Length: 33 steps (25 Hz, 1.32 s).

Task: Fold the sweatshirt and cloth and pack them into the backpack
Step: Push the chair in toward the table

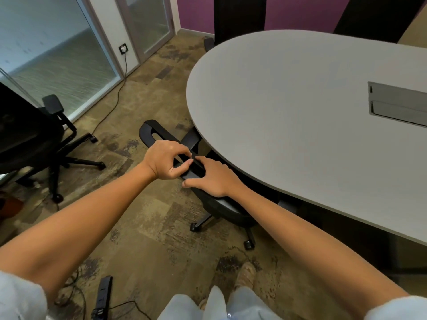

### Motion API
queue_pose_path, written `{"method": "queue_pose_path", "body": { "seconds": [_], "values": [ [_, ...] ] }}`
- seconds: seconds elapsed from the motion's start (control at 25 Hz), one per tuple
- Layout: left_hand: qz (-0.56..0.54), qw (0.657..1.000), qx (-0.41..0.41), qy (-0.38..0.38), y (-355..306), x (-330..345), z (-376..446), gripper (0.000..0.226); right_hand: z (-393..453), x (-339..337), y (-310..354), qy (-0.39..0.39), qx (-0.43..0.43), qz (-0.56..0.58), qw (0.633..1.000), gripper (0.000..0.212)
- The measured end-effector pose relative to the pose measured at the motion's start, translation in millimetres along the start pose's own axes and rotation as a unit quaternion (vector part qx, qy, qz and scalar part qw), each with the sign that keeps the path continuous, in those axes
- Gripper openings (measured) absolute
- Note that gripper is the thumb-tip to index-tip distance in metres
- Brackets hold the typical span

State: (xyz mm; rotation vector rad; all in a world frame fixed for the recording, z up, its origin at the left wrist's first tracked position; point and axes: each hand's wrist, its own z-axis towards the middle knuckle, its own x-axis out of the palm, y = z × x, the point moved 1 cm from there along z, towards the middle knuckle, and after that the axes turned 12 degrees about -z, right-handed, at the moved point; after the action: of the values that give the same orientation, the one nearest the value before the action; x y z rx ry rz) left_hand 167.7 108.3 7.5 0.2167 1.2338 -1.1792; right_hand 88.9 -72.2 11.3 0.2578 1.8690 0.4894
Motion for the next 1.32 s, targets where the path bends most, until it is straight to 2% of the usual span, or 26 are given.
{"method": "queue_pose_path", "body": {
  "seconds": [0.2,0.36,0.44,0.56,0.8,0.88,0.96,1.32],
  "values": [
    [-0.023,0.998,-0.048,-0.022,-7,4,-1,0.031,-10,-2,-6,-0.002,-0.003,0.019,1.0,0.105],
    [-0.008,0.976,-0.184,-0.112,-2,5,0,0.029,-8,0,-6,0.002,-0.006,0.029,1.0,0.112],
    [0.042,0.946,-0.29,-0.14,5,4,5,0.033,-7,-3,-6,0.012,-0.013,0.039,0.999,0.117],
    [0.063,0.877,-0.448,-0.159,15,-1,14,0.056,-6,-6,-12,0.049,-0.022,0.076,0.996,0.123],
    [-0.075,0.754,-0.605,-0.246,27,-10,32,0.097,-7,-10,-41,0.114,-0.006,0.142,0.983,0.132],
    [-0.14,0.716,-0.634,-0.258,41,-20,34,0.103,-7,-8,-40,0.124,-0.014,0.146,0.981,0.131],
    [-0.202,0.698,-0.635,-0.262,52,-27,38,0.098,-4,-6,-34,0.121,-0.008,0.148,0.982,0.133],
    [-0.25,0.707,-0.611,-0.253,94,-38,70,0.054,34,-5,12,0.065,0.025,0.109,0.992,0.131]
  ]
}}
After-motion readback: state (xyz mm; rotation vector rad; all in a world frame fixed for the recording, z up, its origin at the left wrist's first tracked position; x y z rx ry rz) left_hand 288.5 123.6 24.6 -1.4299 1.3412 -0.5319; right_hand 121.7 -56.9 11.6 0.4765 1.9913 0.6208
